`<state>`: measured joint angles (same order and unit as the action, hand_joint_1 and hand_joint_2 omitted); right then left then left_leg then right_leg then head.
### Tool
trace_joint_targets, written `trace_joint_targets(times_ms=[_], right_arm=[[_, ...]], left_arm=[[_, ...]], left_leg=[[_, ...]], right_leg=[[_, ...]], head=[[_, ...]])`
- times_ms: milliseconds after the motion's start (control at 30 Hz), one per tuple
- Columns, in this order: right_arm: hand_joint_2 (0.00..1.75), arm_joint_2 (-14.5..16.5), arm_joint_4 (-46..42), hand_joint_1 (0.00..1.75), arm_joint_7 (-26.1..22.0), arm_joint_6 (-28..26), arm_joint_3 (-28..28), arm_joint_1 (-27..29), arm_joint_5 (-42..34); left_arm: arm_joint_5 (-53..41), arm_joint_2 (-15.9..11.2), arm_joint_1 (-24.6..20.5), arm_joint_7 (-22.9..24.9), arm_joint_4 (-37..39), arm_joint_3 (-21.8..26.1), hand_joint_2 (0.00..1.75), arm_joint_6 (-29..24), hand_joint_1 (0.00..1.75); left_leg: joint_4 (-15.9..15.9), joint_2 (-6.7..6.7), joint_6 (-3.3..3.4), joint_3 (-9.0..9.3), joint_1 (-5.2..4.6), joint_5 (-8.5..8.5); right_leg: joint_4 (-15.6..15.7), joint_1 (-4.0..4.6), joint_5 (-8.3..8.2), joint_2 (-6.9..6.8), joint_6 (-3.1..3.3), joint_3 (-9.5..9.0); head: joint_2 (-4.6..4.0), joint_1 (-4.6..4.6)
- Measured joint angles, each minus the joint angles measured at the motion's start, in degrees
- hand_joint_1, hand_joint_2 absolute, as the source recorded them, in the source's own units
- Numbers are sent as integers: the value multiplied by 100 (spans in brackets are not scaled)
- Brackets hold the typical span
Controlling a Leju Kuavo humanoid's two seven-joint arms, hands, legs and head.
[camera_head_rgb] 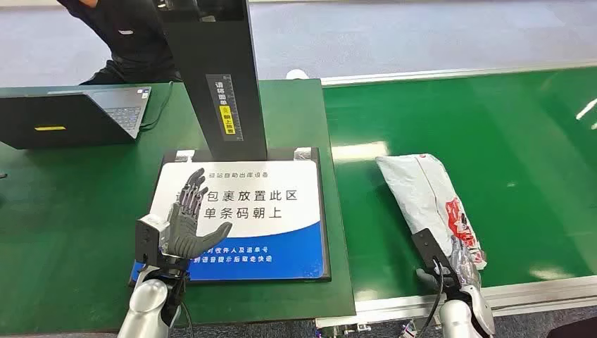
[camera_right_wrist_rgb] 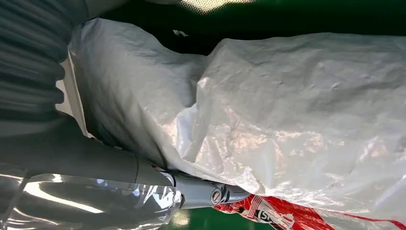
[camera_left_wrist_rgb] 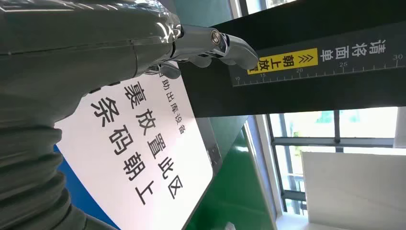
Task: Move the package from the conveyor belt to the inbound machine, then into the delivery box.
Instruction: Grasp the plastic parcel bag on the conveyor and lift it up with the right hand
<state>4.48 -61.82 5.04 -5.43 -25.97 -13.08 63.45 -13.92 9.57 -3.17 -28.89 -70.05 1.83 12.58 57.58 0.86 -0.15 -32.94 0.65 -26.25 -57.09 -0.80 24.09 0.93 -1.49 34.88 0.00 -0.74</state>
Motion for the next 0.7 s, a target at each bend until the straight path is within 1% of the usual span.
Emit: trace_joint_targets(times_ms=[33,67,100,133,433,700], right_arm=[[175,-5,27,108,-2,1,0,-12,1],[175,-9,50,124,-9,1,0,-24,1],[175,-17,98,164,-25,0,0,-45,1],[175,-25,139,173,-52,-8,1,-63,-3],[175,-67,213,175,-238,-137,1,-147,-156],[175,-72,189,175,-442,-264,4,-144,-377]], left_arm=[[0,0,-3,0,5,0,175,-1,0],[0,0,-5,0,9,-1,175,-3,0],[0,0,-9,0,16,-2,175,-8,0],[0,0,-10,0,23,-3,175,-16,0],[4,0,13,2,33,-5,175,-49,0],[14,0,24,0,33,-5,175,-56,0]], left_leg=[[0,0,1,1,0,0],[0,0,2,3,0,1],[0,0,4,5,0,1],[0,0,6,8,1,2],[2,4,21,26,0,6],[1,1,18,24,1,5]], right_leg=[[3,0,-1,0,-2,-2],[5,0,-2,0,-4,-5],[9,0,-4,0,-8,-10],[13,0,-5,0,-10,-14],[31,-1,-24,2,-32,-43],[28,7,-17,1,-22,-40]], head=[[0,0],[0,-1],[0,-1],[0,-2],[0,-2],[0,-1]])
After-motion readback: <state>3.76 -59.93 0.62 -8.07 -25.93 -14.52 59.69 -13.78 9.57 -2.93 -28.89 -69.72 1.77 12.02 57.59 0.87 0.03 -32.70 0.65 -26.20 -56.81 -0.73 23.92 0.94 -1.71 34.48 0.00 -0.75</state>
